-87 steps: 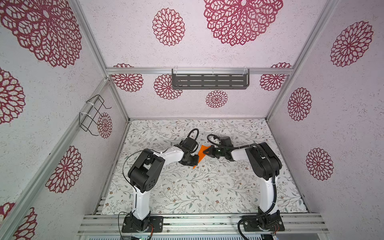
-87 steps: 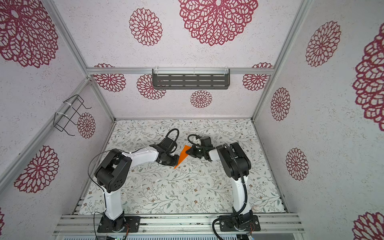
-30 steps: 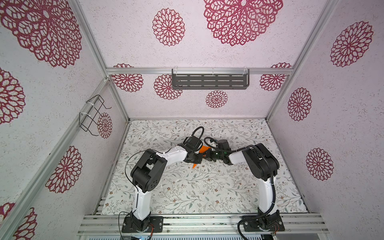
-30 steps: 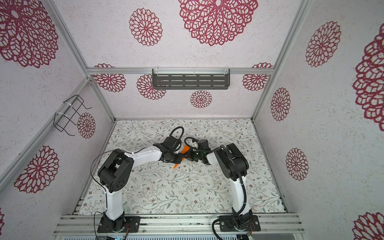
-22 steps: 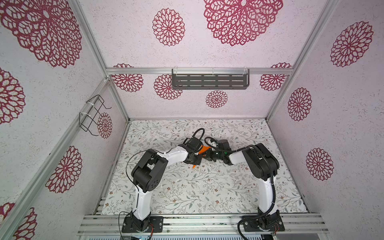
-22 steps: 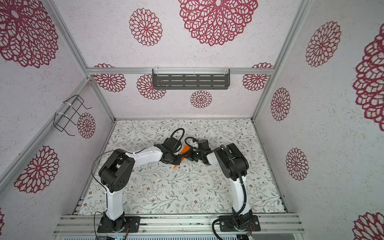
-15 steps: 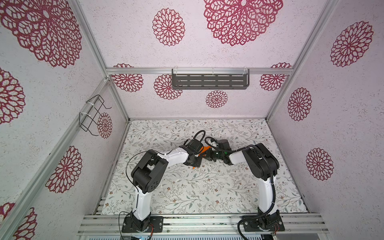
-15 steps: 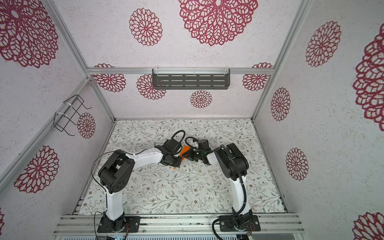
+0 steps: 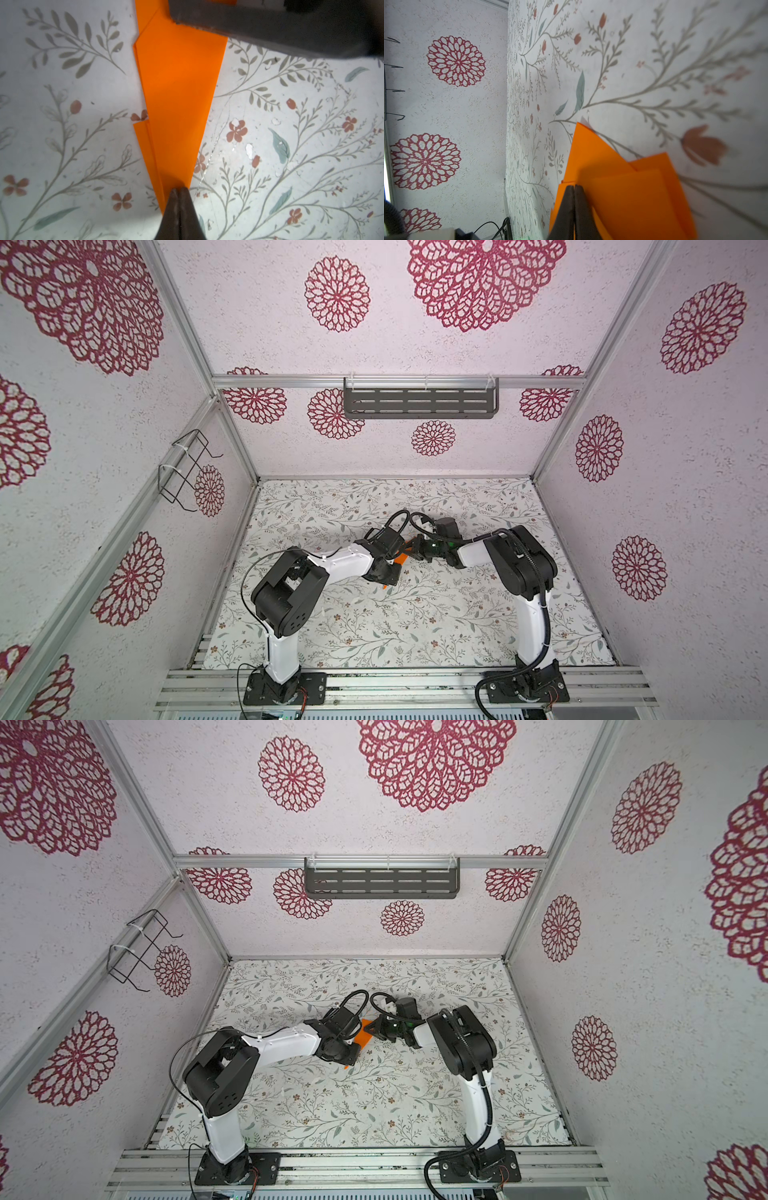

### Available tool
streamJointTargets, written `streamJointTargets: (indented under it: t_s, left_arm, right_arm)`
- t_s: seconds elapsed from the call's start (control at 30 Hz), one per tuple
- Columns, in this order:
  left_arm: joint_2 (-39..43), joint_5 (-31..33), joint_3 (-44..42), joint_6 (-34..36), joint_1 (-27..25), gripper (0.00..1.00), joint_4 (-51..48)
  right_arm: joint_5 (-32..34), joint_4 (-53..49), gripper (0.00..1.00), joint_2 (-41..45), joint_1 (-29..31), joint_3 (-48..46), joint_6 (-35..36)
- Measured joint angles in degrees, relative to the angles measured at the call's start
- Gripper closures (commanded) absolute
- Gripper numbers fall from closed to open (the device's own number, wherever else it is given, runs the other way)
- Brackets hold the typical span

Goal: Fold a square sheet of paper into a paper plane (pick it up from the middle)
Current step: 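Reach the right gripper back and pinch the plane's wing near the left gripper, then open both grippers and draw them back from the orange plane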

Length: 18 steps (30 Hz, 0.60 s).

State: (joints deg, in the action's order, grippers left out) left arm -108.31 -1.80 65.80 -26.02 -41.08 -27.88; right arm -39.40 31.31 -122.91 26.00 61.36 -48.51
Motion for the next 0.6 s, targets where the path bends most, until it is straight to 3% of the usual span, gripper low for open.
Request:
streamJointTargets:
  t_s: [0.6]
  left_arm:
    - [0.9, 0.0, -0.3, -1.1, -0.3, 0.88, -2.6]
  right_arm:
    - [3.3, -14.8, 0.94, 0.5, 1.0, 5.9, 7.5]
